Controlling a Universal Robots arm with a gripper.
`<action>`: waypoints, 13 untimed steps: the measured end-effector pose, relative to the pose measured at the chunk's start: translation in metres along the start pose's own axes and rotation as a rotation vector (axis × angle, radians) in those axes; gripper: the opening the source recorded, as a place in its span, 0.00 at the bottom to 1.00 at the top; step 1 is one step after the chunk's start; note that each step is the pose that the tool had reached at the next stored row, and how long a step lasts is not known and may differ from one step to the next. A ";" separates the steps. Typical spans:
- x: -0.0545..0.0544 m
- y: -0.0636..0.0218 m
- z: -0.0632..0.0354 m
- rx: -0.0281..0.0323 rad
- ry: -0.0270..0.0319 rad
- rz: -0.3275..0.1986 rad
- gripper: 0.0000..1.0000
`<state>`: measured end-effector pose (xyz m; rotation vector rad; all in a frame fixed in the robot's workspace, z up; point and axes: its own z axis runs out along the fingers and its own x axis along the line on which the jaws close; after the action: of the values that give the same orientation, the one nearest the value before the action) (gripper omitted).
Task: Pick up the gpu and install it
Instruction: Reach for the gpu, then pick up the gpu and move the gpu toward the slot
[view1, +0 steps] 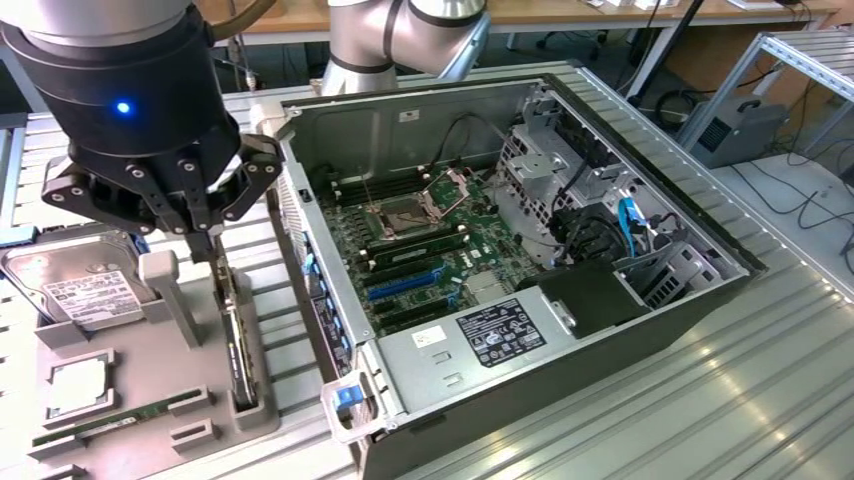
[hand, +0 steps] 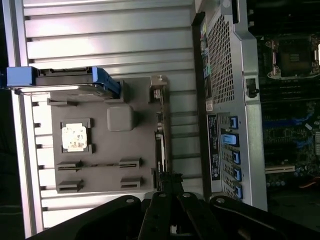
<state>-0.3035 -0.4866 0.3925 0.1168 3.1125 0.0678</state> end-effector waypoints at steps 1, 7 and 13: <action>0.001 -0.0006 0.0000 0.0000 0.0000 0.000 0.11; 0.006 -0.0016 -0.0001 -0.0001 0.0000 0.000 0.11; 0.007 -0.0016 -0.0002 -0.0001 0.0000 0.000 0.11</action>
<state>-0.3104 -0.4877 0.3925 0.1165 3.1126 0.0680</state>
